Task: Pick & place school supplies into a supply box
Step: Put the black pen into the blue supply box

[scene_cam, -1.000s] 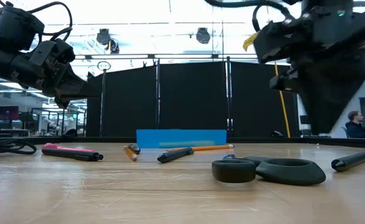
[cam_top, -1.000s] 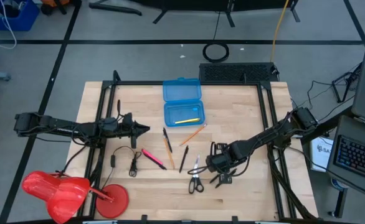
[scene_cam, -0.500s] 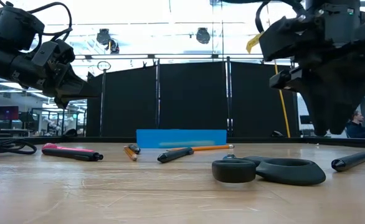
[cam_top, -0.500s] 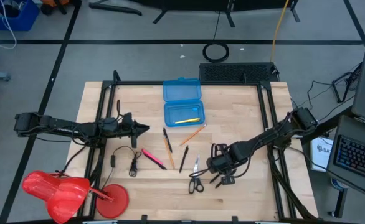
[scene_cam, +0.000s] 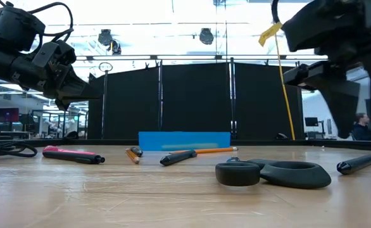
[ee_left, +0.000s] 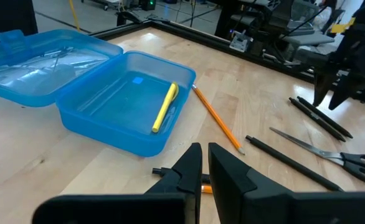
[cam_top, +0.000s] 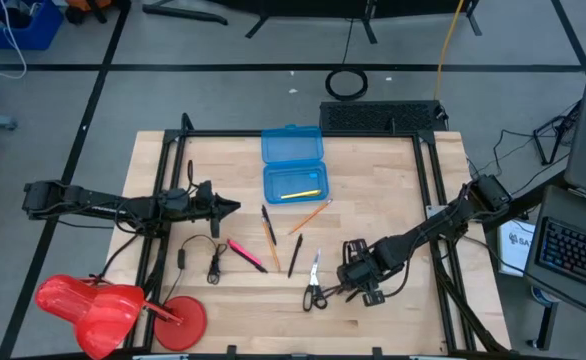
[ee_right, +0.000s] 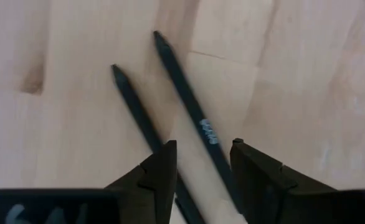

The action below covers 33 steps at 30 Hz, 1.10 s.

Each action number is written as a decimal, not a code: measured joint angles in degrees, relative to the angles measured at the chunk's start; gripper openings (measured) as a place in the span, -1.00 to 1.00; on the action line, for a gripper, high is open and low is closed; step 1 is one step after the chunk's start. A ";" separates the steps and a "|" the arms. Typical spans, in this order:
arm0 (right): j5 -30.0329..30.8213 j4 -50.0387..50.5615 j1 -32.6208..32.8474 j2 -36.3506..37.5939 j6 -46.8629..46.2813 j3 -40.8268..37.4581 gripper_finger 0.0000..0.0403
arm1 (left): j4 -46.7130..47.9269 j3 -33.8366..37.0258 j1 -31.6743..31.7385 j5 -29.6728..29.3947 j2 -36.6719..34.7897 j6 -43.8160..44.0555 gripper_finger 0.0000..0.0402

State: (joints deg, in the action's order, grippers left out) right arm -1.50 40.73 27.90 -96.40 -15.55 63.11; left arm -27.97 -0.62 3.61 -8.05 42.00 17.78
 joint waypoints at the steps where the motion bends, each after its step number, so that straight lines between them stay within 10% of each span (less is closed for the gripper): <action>1: -0.08 -0.07 0.06 -0.14 -0.08 0.00 -0.30 | 0.00 0.00 0.00 0.00 0.00 0.00 -0.85; 33: -1.44 -10.83 -0.69 -0.11 -0.37 -8.62 -0.34 | -0.02 0.00 0.01 -0.04 0.00 0.40 -0.85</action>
State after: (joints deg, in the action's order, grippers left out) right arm -2.94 29.90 27.21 -96.51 -15.92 54.49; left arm -27.99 -0.62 3.62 -8.10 42.00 18.18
